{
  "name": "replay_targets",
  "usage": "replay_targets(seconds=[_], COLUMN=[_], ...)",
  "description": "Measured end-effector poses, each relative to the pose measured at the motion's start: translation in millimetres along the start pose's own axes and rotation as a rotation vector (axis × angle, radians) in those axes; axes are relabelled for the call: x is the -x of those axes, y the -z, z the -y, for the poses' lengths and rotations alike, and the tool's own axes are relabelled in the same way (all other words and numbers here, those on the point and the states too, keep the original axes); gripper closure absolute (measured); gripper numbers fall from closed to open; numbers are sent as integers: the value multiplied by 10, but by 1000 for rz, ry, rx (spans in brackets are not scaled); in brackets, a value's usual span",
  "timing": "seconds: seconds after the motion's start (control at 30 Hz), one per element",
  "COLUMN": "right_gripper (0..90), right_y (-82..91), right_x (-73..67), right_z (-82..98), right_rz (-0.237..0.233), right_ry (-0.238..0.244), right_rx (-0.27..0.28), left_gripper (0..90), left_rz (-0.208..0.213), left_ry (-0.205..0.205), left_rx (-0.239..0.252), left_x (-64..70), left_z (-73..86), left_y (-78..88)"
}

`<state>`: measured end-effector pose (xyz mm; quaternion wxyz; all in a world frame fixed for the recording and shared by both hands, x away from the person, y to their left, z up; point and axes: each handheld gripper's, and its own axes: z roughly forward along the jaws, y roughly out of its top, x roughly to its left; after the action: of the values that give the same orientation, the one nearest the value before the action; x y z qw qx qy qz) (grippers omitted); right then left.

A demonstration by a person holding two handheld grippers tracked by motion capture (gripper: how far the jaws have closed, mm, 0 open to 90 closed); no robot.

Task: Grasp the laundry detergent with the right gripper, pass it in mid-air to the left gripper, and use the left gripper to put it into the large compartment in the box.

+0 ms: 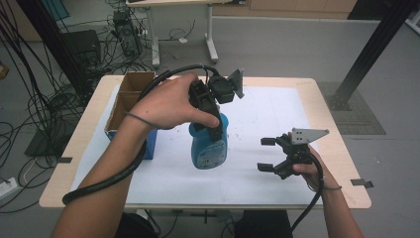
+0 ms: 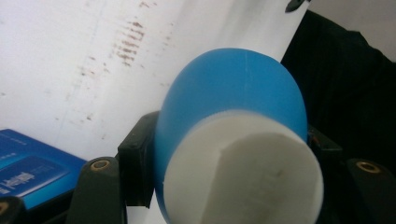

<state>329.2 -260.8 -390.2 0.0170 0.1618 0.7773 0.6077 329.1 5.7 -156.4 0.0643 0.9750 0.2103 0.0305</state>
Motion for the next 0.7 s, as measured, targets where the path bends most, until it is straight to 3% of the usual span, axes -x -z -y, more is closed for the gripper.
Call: replay_targets(seconds=[0.27,0.7], right_gripper=[44,43], right_y=[10,41], right_x=[2,9], right_z=[15,4], right_rz=[15,20], right_ry=[-3,1], right_rx=[10,19], left_gripper=[364,365], left_rz=[-15,-72], left_ry=[63,203], left_rx=[6,22], left_x=[-77,-283], left_z=[-85,-182], left_y=[190,536])
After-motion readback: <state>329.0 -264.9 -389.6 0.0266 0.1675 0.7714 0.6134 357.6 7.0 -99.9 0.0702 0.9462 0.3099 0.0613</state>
